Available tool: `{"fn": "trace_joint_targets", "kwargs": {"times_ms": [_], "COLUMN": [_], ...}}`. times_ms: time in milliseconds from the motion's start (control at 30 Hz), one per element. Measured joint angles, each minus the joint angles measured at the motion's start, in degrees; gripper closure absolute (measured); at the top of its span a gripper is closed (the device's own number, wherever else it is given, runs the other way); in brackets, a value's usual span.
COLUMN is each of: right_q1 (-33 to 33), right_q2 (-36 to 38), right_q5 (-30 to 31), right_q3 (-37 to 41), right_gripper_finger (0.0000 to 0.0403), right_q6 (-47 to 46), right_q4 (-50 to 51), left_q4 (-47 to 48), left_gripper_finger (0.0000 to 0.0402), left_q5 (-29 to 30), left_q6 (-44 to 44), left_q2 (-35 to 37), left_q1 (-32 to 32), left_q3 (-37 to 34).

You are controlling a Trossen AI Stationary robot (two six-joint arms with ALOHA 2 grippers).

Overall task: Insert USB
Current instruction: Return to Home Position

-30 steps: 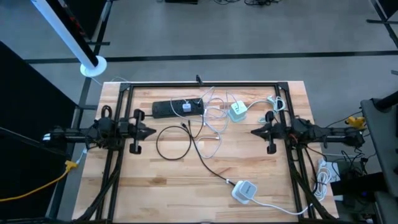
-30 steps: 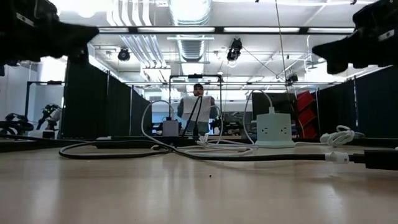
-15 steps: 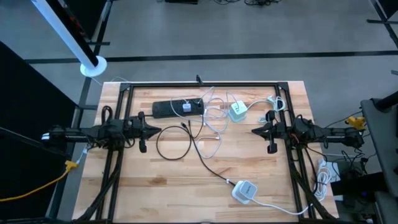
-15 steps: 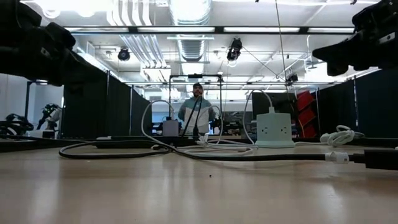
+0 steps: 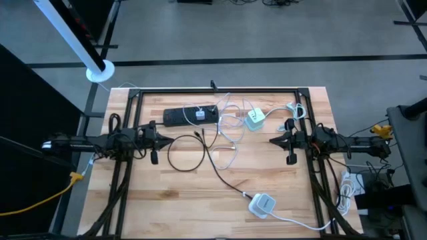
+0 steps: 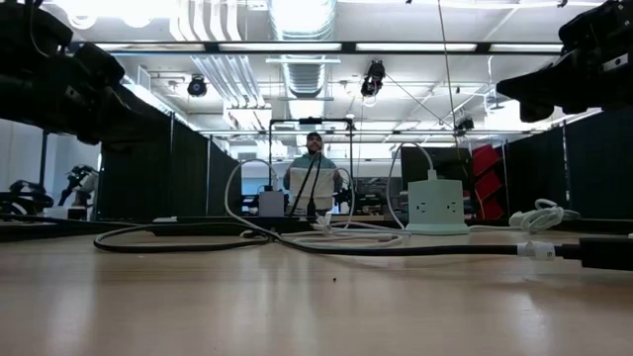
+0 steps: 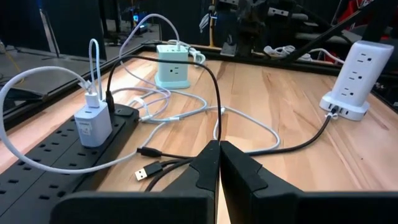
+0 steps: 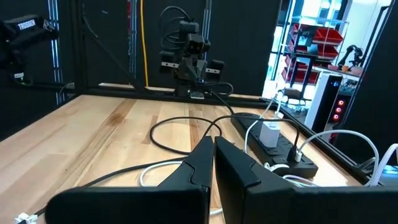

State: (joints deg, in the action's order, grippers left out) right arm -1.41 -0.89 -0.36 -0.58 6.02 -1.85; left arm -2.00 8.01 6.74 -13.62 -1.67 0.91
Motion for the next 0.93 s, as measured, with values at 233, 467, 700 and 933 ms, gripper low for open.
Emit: {"fn": "trace_joint_targets", "kwargs": {"times_ms": [233, 467, 700, 933], "right_q1": [0.0, 0.0, 0.0, 0.0], "right_q2": [0.0, 0.0, 0.0, 0.0], "right_q5": [0.0, 0.0, 0.0, 0.0], "right_q3": [0.0, 0.0, 0.0, 0.0], "right_gripper_finger": [0.0403, 0.0403, 0.0403, 0.0403], "right_q6": [0.0, 0.0, 0.0, 0.0], "right_q4": [0.0, 0.0, 0.0, 0.0], "left_q4": [0.0, 0.0, 0.0, 0.0], "left_gripper_finger": [0.0402, 0.0402, 0.0402, 0.0402], "left_q5": [0.0, 0.0, 0.0, 0.0], "left_q6": [0.0, 0.0, 0.0, 0.0], "left_q2": [-0.9, -1.2, -1.2, -1.3], "left_q1": [0.0, 0.0, 0.0, 0.0], "left_q3": [0.0, 0.0, 0.0, 0.0]}}
